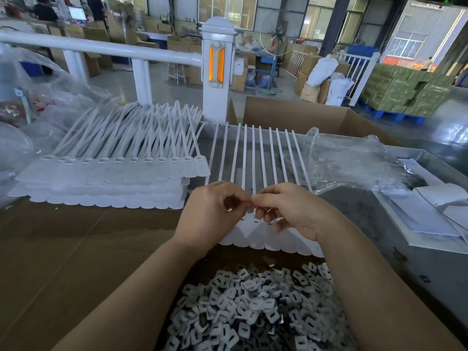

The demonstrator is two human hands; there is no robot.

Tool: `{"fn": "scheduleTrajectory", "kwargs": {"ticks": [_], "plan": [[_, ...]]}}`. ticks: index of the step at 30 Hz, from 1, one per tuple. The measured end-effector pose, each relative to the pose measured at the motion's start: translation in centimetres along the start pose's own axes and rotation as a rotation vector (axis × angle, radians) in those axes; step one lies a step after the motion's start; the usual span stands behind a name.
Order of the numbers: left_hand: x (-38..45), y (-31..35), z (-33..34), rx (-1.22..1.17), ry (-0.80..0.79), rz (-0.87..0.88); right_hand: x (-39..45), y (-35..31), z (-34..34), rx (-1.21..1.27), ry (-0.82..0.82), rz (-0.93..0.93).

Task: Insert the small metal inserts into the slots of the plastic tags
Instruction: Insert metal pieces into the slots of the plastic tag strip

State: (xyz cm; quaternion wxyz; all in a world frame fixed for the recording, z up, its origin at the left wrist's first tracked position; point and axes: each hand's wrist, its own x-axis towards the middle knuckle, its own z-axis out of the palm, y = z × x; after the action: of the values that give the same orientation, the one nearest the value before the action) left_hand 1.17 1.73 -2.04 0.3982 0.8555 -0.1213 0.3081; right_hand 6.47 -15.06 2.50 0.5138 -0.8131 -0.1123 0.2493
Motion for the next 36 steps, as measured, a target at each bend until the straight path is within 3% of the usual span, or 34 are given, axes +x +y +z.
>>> {"fn": "scheduleTrajectory", "kwargs": {"ticks": [5,13,17,20,36], "plan": [[0.0,-0.1,-0.1,0.043,-0.001,0.082,0.0,0.0,0.0,0.034,0.022,0.003],[-0.1,-0.1,0.3,0.002,-0.026,0.041,0.3,0.2,-0.1,0.014,0.087,-0.003],[-0.1,-0.8,0.5,0.044,-0.239,-0.122,0.5,0.7,-1.0,-0.209,0.199,0.012],[-0.2,-0.9,0.5,0.143,-0.395,-0.13,0.4,1.0,-1.8,-0.284,0.22,0.064],[-0.4,-0.7,0.7,0.313,-0.518,0.006,0.5,1.0,-1.6,-0.496,0.145,0.133]]}}
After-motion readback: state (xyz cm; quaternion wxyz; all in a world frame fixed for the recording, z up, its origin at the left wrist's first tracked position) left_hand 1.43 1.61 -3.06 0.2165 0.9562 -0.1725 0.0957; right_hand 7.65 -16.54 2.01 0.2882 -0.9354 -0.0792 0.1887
